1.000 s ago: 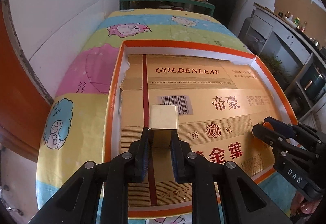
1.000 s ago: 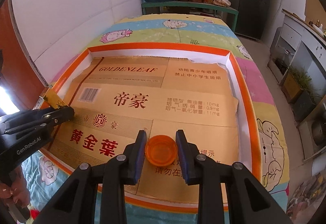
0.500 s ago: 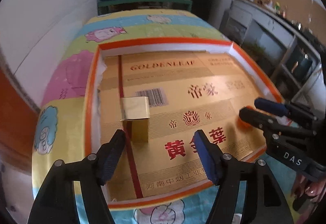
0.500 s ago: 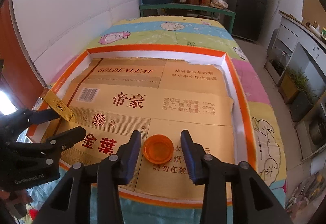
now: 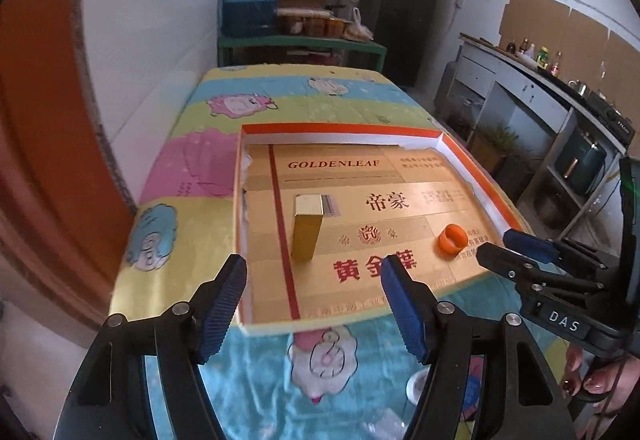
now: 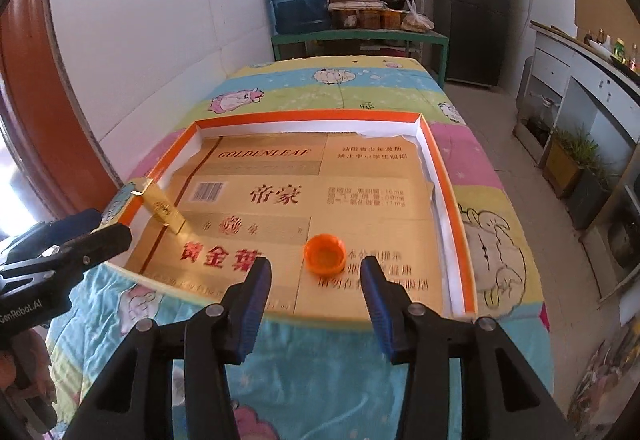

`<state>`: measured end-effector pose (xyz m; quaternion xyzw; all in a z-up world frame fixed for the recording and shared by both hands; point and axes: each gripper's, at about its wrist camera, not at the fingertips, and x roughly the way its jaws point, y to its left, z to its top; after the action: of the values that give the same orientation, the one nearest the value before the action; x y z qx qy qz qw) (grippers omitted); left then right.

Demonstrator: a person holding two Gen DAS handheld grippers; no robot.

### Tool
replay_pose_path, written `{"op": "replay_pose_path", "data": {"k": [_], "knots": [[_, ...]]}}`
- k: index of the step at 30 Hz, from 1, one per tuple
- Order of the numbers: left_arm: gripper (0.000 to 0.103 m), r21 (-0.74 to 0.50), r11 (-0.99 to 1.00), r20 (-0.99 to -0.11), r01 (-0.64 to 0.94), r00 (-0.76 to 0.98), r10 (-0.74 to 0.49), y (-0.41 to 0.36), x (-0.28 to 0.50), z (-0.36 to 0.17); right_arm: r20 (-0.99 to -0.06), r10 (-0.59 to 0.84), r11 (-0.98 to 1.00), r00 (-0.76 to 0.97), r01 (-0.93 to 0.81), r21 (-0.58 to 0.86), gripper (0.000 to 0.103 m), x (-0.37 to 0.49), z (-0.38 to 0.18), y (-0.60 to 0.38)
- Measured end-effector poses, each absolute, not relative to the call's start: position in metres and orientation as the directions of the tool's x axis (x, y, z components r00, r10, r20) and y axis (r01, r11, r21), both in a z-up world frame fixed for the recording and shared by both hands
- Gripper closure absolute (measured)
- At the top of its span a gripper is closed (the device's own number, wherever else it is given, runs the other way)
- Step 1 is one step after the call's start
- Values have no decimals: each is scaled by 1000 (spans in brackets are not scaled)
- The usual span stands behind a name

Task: Organize rigid objects
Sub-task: 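Withdraw both grippers from the tray and move them toward the teal lighter and Hello Kitty box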

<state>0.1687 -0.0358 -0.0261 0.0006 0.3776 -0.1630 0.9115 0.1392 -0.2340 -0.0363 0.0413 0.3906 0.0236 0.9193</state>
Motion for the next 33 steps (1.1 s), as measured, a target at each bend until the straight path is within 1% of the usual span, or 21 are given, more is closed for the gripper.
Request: {"op": "replay_pose_path", "data": {"k": [3,6,10,18,26,33], "knots": [[32,-116,946,-685,303,665,-297,-34,154,-20,-712,75,995,698,-9,95,57,126,-32,-231],[32,-139,941,-684,310,656,-317,-31,140,-16,-711,80,995,698,-9,103,56,114,-29,-228],[32,-113,952,-686,285,671,-282,-28,118,-12,-701,84,995,709,-17,102,56,92,-21,-224],[32,-116,952,-680,284,676,-284,-22,80,-3,-683,82,996,726,-27,90,56,48,-10,-211],[32,-132,953,-672,273,682,-289,-15,54,-1,-690,99,992,717,-21,121,57,18,-11,-209],[32,-153,953,-681,260,671,-292,-7,44,-11,-702,89,994,706,-17,108,56,-1,-19,-201]]}}
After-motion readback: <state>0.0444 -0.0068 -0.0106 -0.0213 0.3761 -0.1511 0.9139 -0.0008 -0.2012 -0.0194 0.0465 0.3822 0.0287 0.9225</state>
